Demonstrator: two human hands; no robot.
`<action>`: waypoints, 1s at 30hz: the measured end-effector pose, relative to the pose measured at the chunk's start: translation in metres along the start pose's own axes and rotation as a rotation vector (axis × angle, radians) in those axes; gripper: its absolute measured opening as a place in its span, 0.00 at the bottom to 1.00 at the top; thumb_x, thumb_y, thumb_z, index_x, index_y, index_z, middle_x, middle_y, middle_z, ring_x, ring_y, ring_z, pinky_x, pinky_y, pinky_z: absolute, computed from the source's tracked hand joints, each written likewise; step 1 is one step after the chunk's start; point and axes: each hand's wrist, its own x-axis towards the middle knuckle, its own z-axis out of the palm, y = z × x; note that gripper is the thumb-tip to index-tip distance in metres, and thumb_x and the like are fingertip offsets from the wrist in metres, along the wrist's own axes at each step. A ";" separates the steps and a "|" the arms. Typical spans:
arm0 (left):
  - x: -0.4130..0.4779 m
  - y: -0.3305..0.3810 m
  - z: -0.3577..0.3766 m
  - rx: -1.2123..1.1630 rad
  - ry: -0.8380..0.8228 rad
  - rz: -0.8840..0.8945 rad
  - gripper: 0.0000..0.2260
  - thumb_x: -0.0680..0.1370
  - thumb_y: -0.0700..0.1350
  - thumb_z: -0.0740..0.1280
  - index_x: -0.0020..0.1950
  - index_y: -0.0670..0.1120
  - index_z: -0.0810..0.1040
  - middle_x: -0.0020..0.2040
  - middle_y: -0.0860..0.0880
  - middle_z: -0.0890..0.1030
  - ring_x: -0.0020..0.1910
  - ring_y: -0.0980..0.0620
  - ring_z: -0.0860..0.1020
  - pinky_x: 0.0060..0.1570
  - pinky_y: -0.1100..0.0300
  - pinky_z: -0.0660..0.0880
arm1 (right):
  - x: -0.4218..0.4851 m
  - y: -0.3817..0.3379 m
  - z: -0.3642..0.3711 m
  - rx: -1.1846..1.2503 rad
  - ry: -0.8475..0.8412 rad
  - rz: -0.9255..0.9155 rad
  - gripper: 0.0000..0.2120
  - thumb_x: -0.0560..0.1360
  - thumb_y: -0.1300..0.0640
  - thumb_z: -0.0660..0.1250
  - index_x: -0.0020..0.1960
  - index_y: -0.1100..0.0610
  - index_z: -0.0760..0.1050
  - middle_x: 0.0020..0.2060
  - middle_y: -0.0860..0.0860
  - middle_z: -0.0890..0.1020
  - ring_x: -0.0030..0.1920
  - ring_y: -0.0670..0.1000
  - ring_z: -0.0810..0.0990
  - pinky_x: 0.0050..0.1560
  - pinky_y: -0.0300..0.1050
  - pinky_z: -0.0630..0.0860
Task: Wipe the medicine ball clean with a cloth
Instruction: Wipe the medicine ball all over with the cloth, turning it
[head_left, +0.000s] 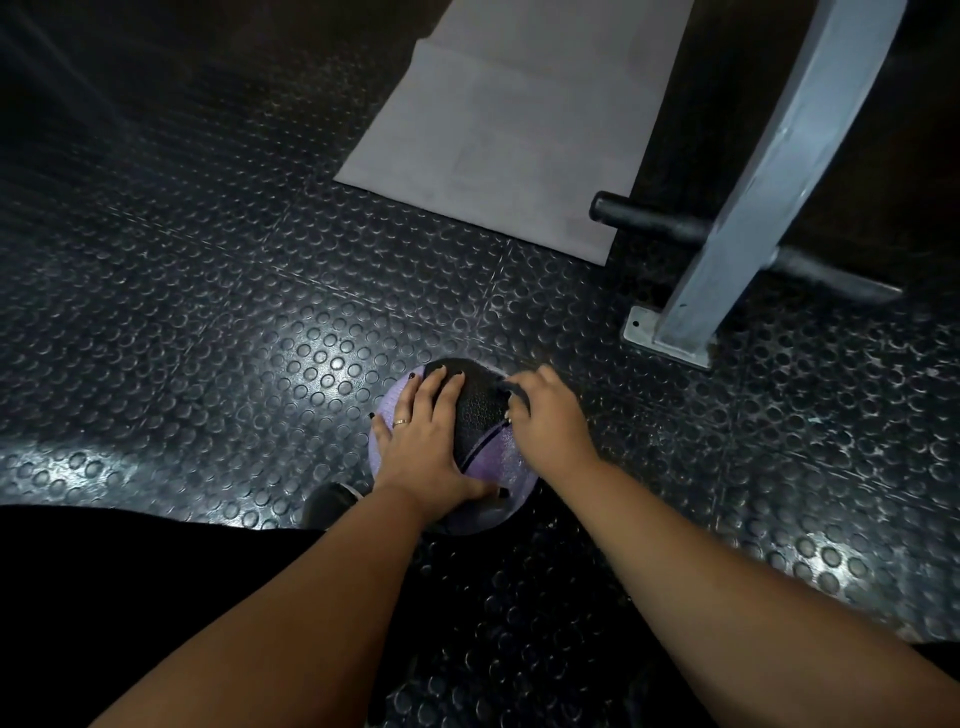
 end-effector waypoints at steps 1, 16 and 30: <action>0.001 0.000 -0.001 0.000 -0.002 -0.002 0.60 0.60 0.67 0.78 0.81 0.56 0.45 0.80 0.57 0.44 0.80 0.51 0.40 0.73 0.28 0.48 | -0.010 -0.003 0.000 0.017 0.008 -0.029 0.12 0.77 0.61 0.62 0.59 0.59 0.76 0.54 0.53 0.74 0.50 0.53 0.76 0.52 0.46 0.75; -0.010 -0.003 0.011 0.007 0.021 0.018 0.61 0.57 0.71 0.76 0.80 0.58 0.45 0.80 0.59 0.43 0.80 0.52 0.39 0.73 0.28 0.47 | 0.041 0.019 0.010 -0.200 -0.042 0.104 0.13 0.80 0.59 0.57 0.59 0.61 0.76 0.55 0.57 0.74 0.52 0.58 0.76 0.51 0.49 0.72; -0.010 -0.002 0.009 -0.054 0.026 0.014 0.54 0.65 0.64 0.75 0.81 0.57 0.46 0.81 0.57 0.43 0.79 0.53 0.38 0.73 0.28 0.48 | -0.034 -0.019 0.012 -0.269 0.097 -0.230 0.06 0.76 0.55 0.60 0.43 0.57 0.69 0.38 0.53 0.77 0.34 0.58 0.78 0.29 0.46 0.69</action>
